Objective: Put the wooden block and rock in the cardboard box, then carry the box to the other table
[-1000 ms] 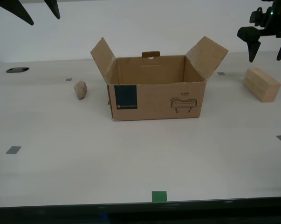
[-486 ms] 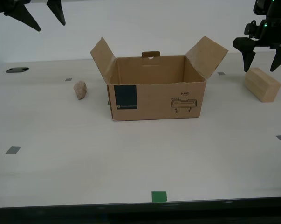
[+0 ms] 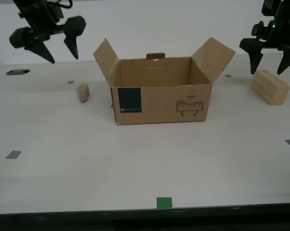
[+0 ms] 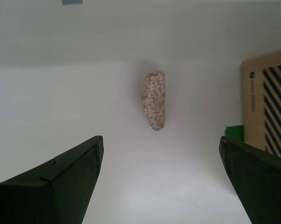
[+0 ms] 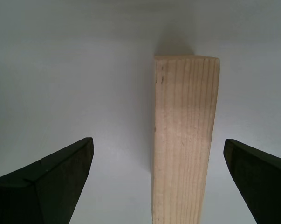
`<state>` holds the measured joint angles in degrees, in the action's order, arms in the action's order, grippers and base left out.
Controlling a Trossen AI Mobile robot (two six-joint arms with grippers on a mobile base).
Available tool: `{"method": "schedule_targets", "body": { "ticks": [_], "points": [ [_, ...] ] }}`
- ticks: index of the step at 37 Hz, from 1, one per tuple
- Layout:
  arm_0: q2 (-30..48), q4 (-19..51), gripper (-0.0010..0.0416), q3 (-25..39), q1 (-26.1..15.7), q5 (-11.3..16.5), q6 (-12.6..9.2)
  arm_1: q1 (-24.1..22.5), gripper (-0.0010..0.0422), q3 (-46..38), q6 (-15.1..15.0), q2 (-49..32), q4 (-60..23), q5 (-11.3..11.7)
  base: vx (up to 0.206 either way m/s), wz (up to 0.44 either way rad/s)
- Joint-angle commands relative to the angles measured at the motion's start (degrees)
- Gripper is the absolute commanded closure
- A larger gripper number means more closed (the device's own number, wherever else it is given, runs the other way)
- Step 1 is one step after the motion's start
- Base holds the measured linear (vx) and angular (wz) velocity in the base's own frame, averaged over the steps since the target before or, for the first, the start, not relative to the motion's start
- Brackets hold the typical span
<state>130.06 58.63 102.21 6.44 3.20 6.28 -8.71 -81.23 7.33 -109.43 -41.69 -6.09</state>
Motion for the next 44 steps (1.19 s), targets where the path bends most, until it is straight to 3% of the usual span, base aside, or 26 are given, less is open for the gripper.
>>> {"method": "schedule_targets", "body": {
  "ticks": [1, 20, 33, 40, 44],
  "points": [
    [-0.04, 0.09, 0.0016, 0.04, 0.00, 0.20, 0.22, -0.02, 0.0073, -1.97, -0.24, -3.89, -0.37, 0.09, 0.000, 0.000],
    [-0.04, -0.39, 0.0017, 0.04, -0.02, 0.20, 0.39, -0.37, 0.0073, -11.17, -0.17, -16.81, -4.04, 0.09, 0.000, 0.000],
    [-0.04, -0.90, 0.0017, 0.04, -0.02, 0.20, 0.39, -1.77, 0.0074, -12.13, 1.22, -17.81, -2.99, 0.39, 0.000, 0.000],
    [-0.04, -1.29, 0.0016, 0.04, -0.07, 0.20, 0.39, -2.16, 0.0073, -11.78, 2.16, -17.81, -2.54, 4.33, 0.000, 0.000],
    [-0.04, -1.29, 0.0016, 0.04, -0.07, 0.20, 0.37, -2.21, 0.0074, -11.61, 2.47, -17.81, -2.82, 4.46, 0.000, 0.000]
  ]
}}
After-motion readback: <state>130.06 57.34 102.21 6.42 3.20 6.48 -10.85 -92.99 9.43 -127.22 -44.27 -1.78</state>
